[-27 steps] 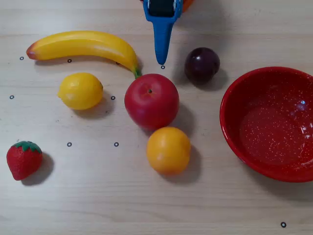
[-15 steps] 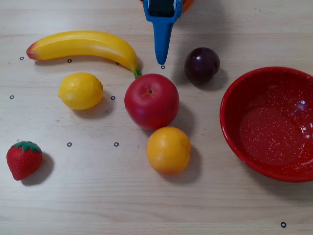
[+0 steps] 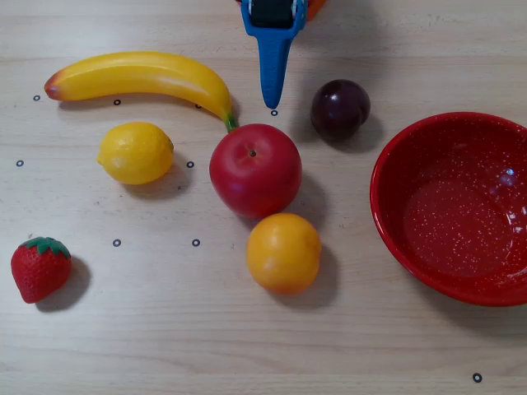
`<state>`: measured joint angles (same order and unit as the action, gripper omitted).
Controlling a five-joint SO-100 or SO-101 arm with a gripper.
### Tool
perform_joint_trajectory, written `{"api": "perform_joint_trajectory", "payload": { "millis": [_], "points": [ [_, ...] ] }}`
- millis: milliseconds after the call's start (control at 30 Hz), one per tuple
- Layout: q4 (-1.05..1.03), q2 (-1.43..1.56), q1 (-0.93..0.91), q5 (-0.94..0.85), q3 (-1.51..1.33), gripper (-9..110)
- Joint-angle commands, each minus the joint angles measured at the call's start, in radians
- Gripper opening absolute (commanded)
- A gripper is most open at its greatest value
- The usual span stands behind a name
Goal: Put the lemon in the red bowl.
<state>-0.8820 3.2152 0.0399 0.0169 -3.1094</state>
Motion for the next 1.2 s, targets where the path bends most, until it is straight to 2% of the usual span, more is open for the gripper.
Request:
{"api": "perform_joint_trajectory", "payload": {
  "millis": [0,400,700,1167],
  "points": [
    [-0.008,-0.005,0.012,0.031,0.006,0],
    [-0.158,-0.146,0.020,0.038,0.218,0],
    [-0.186,-0.379,0.120,0.101,0.405,0],
    [-0.448,-0.798,0.265,0.222,0.971,0]
  ]
}}
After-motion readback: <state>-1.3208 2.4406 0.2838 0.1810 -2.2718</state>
